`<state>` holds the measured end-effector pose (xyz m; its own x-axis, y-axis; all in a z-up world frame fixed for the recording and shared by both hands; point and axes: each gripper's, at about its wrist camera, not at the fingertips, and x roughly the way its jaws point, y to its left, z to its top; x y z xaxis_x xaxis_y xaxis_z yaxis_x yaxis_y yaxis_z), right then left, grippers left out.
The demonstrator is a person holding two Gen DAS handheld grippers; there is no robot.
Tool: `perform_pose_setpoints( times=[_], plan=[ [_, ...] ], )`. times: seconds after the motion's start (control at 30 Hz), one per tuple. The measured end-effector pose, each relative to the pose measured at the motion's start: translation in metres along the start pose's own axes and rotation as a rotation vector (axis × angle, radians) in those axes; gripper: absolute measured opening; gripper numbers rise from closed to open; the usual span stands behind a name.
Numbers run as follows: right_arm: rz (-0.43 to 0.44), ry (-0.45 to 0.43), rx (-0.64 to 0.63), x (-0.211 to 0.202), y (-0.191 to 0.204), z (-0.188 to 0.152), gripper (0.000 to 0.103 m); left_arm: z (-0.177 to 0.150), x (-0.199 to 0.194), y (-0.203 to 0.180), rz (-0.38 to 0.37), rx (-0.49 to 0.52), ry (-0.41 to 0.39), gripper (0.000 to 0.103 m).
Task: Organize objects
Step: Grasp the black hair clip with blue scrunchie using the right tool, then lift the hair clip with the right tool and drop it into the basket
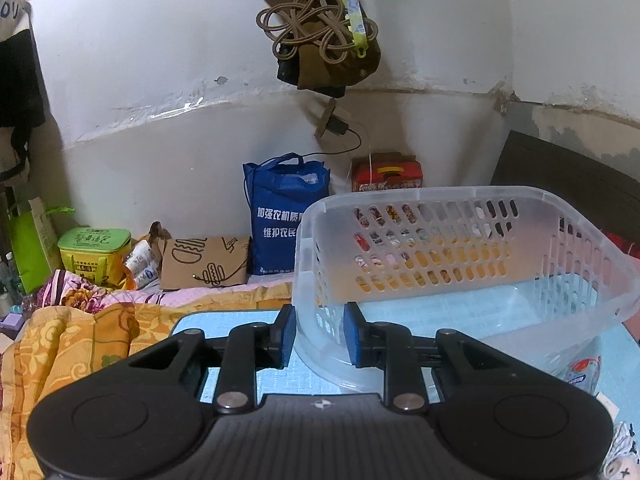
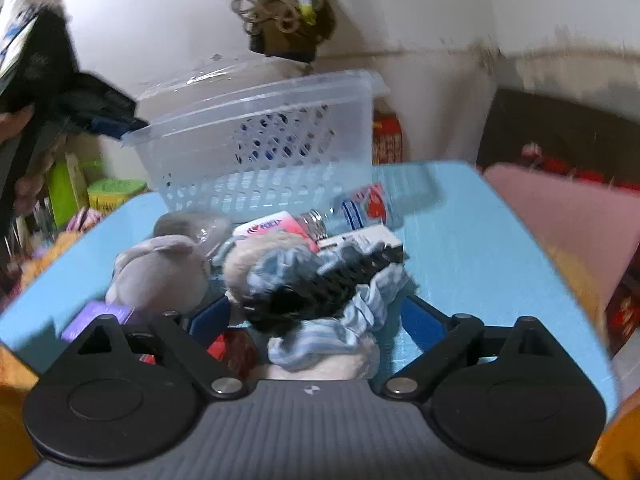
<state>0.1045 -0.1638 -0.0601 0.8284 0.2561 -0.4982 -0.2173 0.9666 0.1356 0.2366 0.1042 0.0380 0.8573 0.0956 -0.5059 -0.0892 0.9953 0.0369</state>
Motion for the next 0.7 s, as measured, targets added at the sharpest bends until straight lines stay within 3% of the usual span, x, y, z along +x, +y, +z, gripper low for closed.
perform_pose_setpoints(
  times=[0.1,0.17,0.2,0.23,0.27,0.7],
  plan=[
    [0.015,0.001,0.034,0.005,-0.006,-0.004,0.086,0.001,0.0,0.003,-0.012,-0.011,0.001,0.03],
    [0.027,-0.004,0.032,0.002,-0.005,-0.004,0.064,0.0,0.0,0.003,-0.016,-0.014,-0.001,0.03],
    [0.026,-0.011,0.028,0.0,-0.004,-0.004,0.059,0.0,0.0,0.004,-0.017,-0.016,-0.003,0.03],
    [0.024,-0.022,0.021,-0.003,-0.004,-0.004,0.045,0.0,0.0,0.004,-0.017,-0.016,-0.004,0.03],
    [0.021,-0.032,0.013,-0.006,-0.004,-0.004,0.042,0.0,0.0,0.003,-0.018,-0.016,-0.004,0.03],
    [-0.061,-0.14,-0.077,-0.031,0.004,0.008,0.041,0.001,0.0,0.004,-0.018,-0.022,-0.007,0.03]
  ],
)
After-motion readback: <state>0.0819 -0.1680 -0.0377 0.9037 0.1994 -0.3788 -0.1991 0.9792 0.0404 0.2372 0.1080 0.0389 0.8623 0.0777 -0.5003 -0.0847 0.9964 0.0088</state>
